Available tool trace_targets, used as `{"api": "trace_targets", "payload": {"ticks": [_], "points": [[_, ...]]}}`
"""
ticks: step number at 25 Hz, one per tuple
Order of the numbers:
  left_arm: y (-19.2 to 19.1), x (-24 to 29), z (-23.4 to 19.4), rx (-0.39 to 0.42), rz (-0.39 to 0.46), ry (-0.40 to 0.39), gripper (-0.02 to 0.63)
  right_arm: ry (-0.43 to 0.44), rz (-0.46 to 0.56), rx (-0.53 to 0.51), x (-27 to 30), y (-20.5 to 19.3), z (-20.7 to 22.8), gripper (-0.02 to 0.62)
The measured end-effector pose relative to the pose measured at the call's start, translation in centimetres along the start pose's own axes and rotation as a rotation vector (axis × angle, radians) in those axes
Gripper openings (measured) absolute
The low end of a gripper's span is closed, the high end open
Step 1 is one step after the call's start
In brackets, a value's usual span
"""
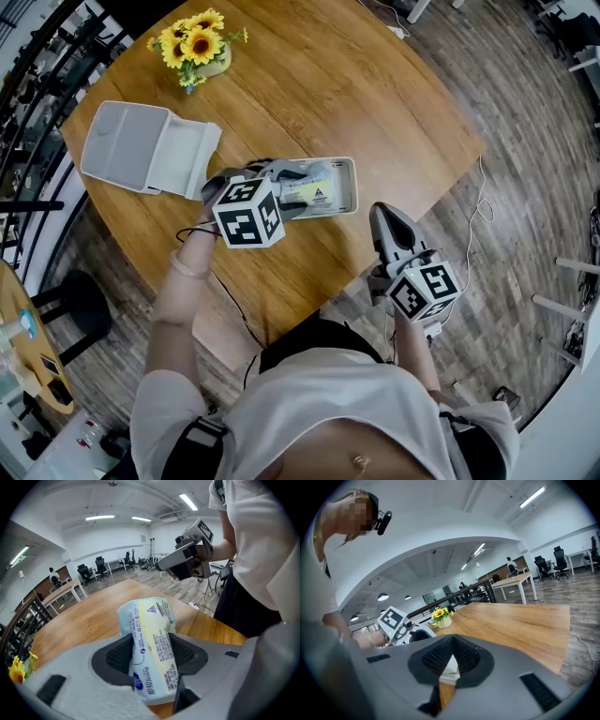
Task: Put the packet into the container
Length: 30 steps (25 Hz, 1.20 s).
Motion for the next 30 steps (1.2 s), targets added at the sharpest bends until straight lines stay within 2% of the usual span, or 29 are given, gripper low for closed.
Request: {"api": "trace_targets", "payload": {"ticks": [13, 20, 30], "points": [[-1.2, 1.8, -0.1, -0.005, -0.028, -0.049, 0.225, 0.006, -0.025, 0.024, 0.2, -1.0, 0.0, 0.011], [-2.5, 2.9, -0.3, 0.003, -0.072, -0.064, 0.225, 0.008, -0.043, 0.004, 1.0, -1.3, 0.4, 0.011], [-3.0, 3.6, -0.5, -0.007, -0.046, -0.052, 0.242, -0.001, -0.056, 0.01, 1.6, -2.2, 1.1, 0.011]]}}
Point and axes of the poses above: the fingertips, and each gripper's own axes: x forward along the fingers, z to its right, y out of its top, the point moved 3 cm from there along -x, backward along the fingers, and after that the axes turned 13 degrees about z, right-handed, at the moved point
